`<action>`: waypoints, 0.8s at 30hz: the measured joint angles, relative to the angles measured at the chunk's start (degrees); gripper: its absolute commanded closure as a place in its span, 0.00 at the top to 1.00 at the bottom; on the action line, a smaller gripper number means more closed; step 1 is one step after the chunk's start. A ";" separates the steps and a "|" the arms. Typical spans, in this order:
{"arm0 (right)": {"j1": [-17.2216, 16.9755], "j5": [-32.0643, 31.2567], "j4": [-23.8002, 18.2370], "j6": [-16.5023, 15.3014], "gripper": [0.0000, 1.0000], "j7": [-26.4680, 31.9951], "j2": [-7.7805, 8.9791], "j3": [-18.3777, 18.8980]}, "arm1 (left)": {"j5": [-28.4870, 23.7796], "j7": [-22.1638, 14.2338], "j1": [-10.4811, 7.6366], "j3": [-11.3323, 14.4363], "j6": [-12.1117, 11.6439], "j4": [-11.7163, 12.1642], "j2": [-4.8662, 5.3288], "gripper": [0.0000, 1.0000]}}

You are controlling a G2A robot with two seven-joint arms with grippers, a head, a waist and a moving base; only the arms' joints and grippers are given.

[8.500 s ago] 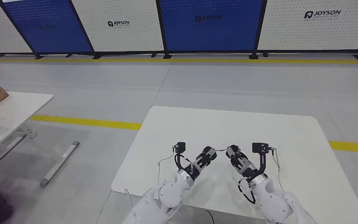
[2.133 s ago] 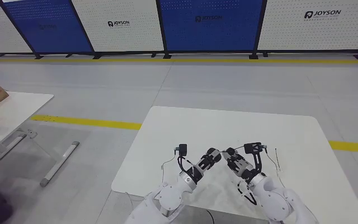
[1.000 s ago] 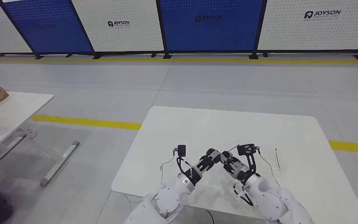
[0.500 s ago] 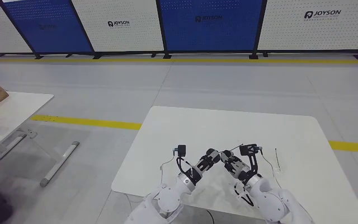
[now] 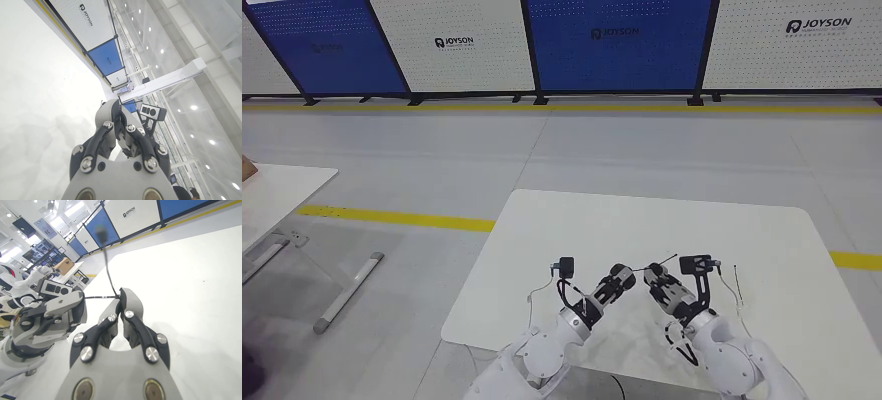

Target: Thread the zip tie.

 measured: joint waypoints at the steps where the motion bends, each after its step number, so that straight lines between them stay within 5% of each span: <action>1: 0.03 -0.21 0.00 0.20 0.00 -0.04 -0.01 -0.02 | 0.03 -0.03 0.01 -0.01 -0.03 -0.01 0.01 0.00; 4: 0.00 -0.91 -0.08 0.92 0.00 -0.61 -0.06 -0.10 | 0.30 -0.12 0.04 0.01 -0.05 -0.03 0.04 0.02; 5: -0.04 -1.04 -0.12 1.15 0.00 -0.80 -0.09 -0.15 | 0.54 -0.15 0.05 0.05 0.04 -0.01 0.06 0.18; 7: -0.06 -1.12 -0.15 1.31 0.00 -0.95 -0.12 -0.19 | 0.94 -0.29 0.07 0.14 0.31 0.02 0.08 0.79; 8: -0.08 -1.18 -0.19 1.33 0.00 -0.99 -0.13 -0.19 | 1.08 -0.30 0.10 0.18 0.42 0.01 0.09 0.97; 9: -0.10 -1.27 -0.25 1.33 0.00 -1.02 -0.13 -0.19 | 1.12 -0.26 0.13 0.21 0.46 -0.01 0.09 1.00; 17: -0.75 -2.32 -0.91 1.25 0.00 -1.47 -0.13 -0.19 | 0.50 -1.21 0.50 0.26 0.08 -0.13 0.20 1.00; 19: -0.88 -2.61 -1.03 1.30 0.00 -1.64 -0.14 -0.26 | 0.43 -1.33 0.56 0.16 0.03 -0.18 0.24 0.90; 21: -0.98 -2.99 -1.15 1.21 0.00 -1.74 -0.15 -0.36 | 0.44 -1.37 0.58 0.13 0.03 -0.25 0.26 0.60; 24: -1.02 -3.88 -1.21 1.04 0.00 -1.77 -0.15 -0.61 | 0.55 -1.36 0.53 0.20 0.10 -0.42 0.27 0.43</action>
